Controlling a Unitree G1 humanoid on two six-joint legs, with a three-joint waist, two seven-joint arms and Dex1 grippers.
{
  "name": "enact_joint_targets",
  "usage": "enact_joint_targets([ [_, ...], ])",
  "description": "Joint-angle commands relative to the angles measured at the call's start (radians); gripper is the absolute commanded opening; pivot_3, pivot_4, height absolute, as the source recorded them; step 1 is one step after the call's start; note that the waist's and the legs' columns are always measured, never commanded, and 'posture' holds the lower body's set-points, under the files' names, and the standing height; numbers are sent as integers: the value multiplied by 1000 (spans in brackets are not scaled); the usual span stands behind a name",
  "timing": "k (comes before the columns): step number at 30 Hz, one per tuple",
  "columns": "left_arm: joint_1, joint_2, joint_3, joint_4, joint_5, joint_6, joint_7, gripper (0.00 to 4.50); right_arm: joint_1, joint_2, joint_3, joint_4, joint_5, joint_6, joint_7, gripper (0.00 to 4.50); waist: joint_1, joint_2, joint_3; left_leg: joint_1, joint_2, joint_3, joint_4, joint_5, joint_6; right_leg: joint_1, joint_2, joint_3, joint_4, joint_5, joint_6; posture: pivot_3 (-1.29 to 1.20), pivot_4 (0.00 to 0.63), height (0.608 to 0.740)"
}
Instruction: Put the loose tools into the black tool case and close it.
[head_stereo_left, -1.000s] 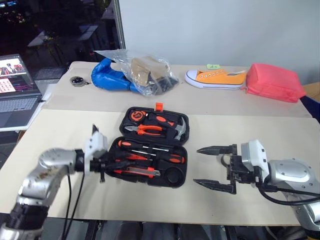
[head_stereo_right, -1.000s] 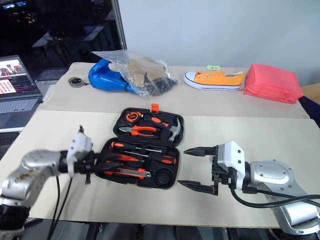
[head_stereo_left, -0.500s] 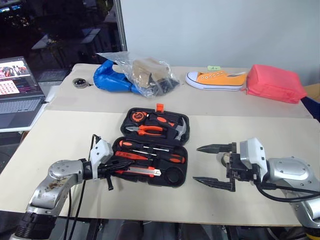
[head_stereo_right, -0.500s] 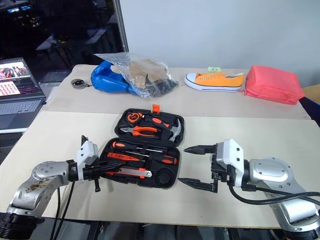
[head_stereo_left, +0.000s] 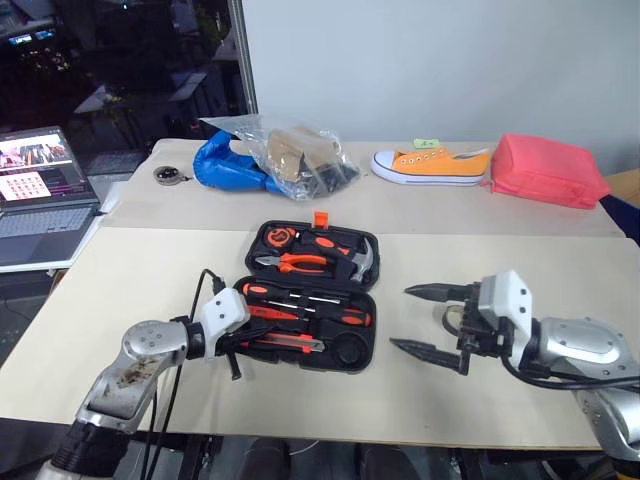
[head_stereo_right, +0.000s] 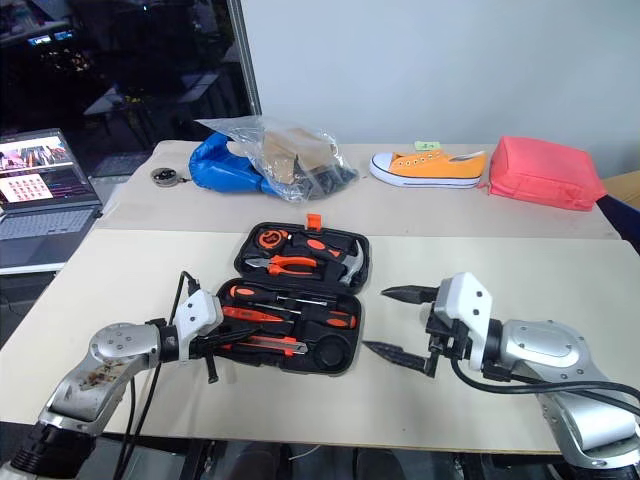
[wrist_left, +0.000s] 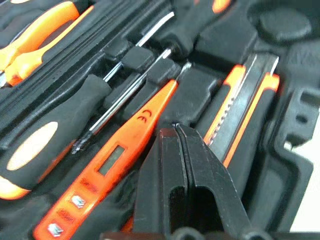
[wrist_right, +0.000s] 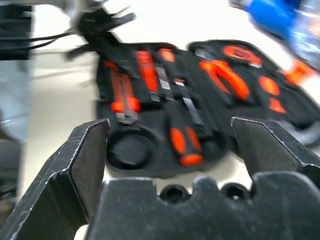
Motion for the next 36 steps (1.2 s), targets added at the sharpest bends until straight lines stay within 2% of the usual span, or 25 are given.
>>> enact_joint_targets([
  [1,-21,77,158,-216,-273,151,-41,571,55,-47,-97,-11,-54,34,-44,4500,-1,-4,0,-1,1,0,0,0,0,-1,0,0,-1,0,0,0,150,740],
  [2,-24,98,175,-244,-313,178,-48,767,69,-62,-109,-8,-61,41,-39,4500,-2,-3,0,-2,1,0,0,0,0,-1,0,-1,-1,-1,0,0,150,740],
  [4,-36,134,223,-284,-409,226,-55,1488,71,-118,-93,1,-135,112,-86,4500,-5,-2,1,-2,0,1,0,-2,0,-1,0,0,-1,-2,1,0,150,740],
  [7,-63,182,251,-349,-503,285,-37,2555,17,-182,-42,67,-124,231,-67,4500,-12,-3,1,-1,0,3,0,-2,0,-1,-1,3,-1,-3,2,0,150,740],
  [9,-87,203,255,-379,-560,323,-15,3354,-24,-200,2,100,-136,277,-69,3944,-15,-5,2,1,0,3,0,-2,0,0,0,4,-1,-3,2,0,150,740],
  [10,-95,211,254,-390,-577,334,-9,3600,-39,-206,24,115,-150,288,-69,3745,-15,-6,3,1,0,3,0,-2,0,0,0,4,-1,-3,2,0,150,740],
  [11,-94,218,255,-396,-588,339,-9,3670,-58,-206,55,133,-171,286,-73,3424,-15,-6,3,2,0,3,0,-2,0,0,0,4,-1,-3,2,0,150,740],
  [19,-48,206,223,-412,-526,294,-5,3670,-162,-195,191,205,-196,375,-58,3424,-24,-6,3,0,0,3,0,-2,0,-1,1,5,-2,-3,2,0,150,740],
  [22,-29,198,216,-415,-511,274,-6,3670,-202,-180,239,234,-227,380,-74,2725,-26,-6,3,0,0,3,0,-2,0,-1,0,5,-3,-3,2,0,150,740],
  [25,-8,192,220,-421,-502,260,-3,3670,-231,-166,265,245,-252,358,-75,1811,-27,-6,3,0,0,4,0,-2,0,-1,0,5,-4,-3,2,0,150,740],
  [27,4,190,225,-421,-497,253,3,3670,-236,-166,274,245,-267,330,-64,994,-27,-6,3,0,0,4,0,-2,0,-1,1,5,-4,-3,2,0,150,740],
  [30,23,186,224,-428,-489,244,20,3670,-238,-164,269,240,-269,306,-43,59,-27,-6,3,0,0,4,-1,-2,0,-1,1,5,-4,-3,2,0,150,740],
  [36,69,207,259,-458,-504,264,60,3670,-326,-118,178,45,8,408,83,59,-35,-5,4,-1,1,4,-1,-3,0,-1,1,6,-5,-2,3,0,150,740],
])
